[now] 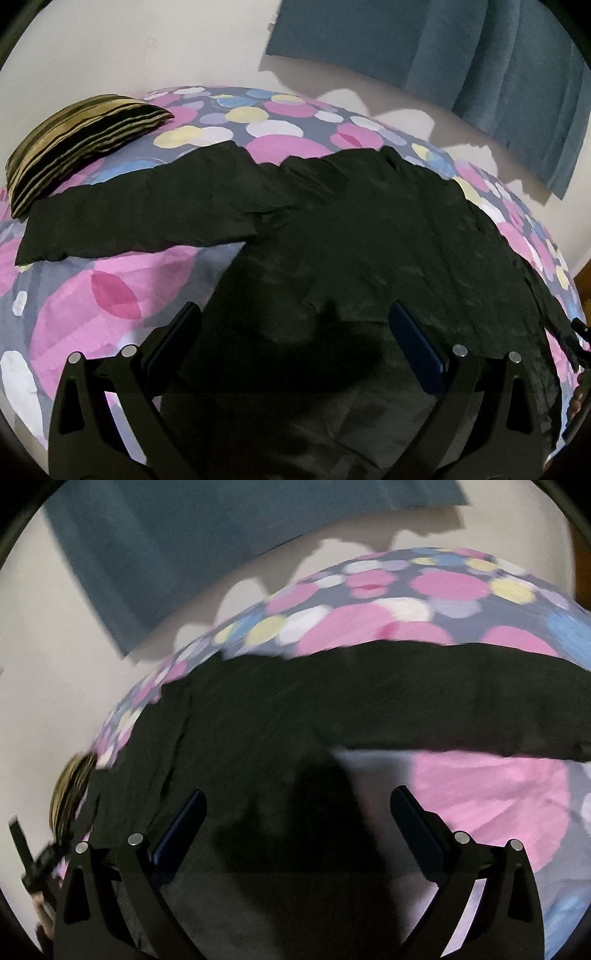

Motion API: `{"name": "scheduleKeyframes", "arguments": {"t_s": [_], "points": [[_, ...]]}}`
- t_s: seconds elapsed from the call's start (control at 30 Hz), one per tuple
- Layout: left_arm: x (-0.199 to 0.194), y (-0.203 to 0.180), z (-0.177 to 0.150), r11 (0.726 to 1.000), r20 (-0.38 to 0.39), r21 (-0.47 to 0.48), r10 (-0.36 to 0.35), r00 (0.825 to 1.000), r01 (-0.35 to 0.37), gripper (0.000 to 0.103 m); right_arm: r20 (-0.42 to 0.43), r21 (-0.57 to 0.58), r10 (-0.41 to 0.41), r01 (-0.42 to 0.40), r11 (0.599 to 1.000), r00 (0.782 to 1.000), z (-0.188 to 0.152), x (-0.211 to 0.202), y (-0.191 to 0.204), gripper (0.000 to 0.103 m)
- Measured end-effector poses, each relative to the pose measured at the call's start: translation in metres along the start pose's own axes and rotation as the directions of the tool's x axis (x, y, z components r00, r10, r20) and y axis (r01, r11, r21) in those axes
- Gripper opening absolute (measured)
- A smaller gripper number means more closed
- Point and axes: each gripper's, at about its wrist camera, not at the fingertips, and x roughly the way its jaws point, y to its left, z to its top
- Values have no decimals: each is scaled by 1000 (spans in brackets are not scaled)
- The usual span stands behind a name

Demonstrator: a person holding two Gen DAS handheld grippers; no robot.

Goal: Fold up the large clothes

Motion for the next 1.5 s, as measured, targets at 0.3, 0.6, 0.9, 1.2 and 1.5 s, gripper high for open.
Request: {"name": "scheduleKeyframes", "arguments": {"t_s": [0.3, 0.6, 0.9, 1.2, 1.5], "points": [[30, 17, -4, 999, -79, -44, -4, 997, 0, 101, 57, 404, -45, 18, 915, 997, 16, -12, -136, 99], [43, 21, -10, 999, -114, -45, 17, 993, -22, 101, 159, 585, -38, -63, 809, 986, 20, -4, -178, 98], [46, 29, -14, 997, -122, -70, 9, 992, -17, 101, 231, 682, -118, -75, 727, 966, 23, 2, -211, 41], [50, 33, -14, 996, -130, -84, 2, 992, -13, 101, 281, 612, -132, -71, 788, 951, 39, -10, -191, 11], [47, 33, -12, 998, -125, -66, 10, 992, -18, 101, 333, 147, -53, 4, 989, 941, 100, -15, -23, 9]]}}
